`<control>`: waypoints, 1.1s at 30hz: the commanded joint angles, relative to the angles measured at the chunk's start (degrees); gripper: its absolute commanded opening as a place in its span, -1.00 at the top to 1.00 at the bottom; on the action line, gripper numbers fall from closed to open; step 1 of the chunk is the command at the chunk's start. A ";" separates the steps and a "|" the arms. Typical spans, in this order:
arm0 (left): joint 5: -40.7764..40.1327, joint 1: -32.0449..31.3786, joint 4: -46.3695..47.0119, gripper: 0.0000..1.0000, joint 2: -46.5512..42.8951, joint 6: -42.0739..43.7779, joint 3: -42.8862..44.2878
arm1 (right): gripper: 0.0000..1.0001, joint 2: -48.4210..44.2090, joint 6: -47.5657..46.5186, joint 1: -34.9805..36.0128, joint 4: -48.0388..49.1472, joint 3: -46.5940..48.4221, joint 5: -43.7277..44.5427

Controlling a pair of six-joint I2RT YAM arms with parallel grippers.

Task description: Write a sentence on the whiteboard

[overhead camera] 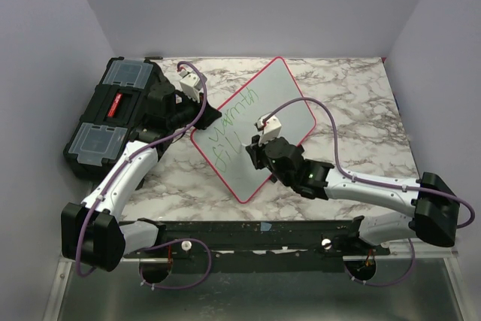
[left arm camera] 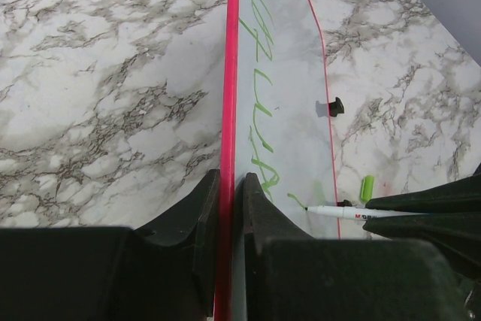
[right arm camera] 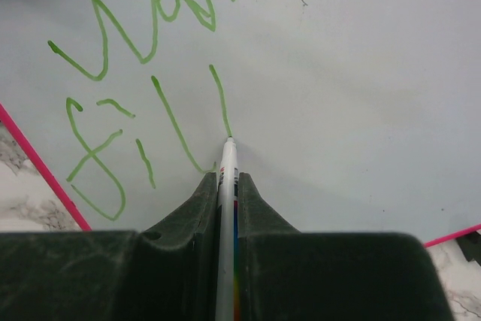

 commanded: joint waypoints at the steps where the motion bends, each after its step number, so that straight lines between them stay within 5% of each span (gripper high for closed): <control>1: -0.62 -0.25 0.45 1.00 -1.25 3.79 -0.43 | 0.99 -0.94 1.91 -0.28 -2.71 -2.06 -1.36; 33: -0.79 -0.25 0.56 1.00 -1.69 3.82 -0.66 | 0.99 2.13 -2.56 -0.38 -2.59 3.28 2.36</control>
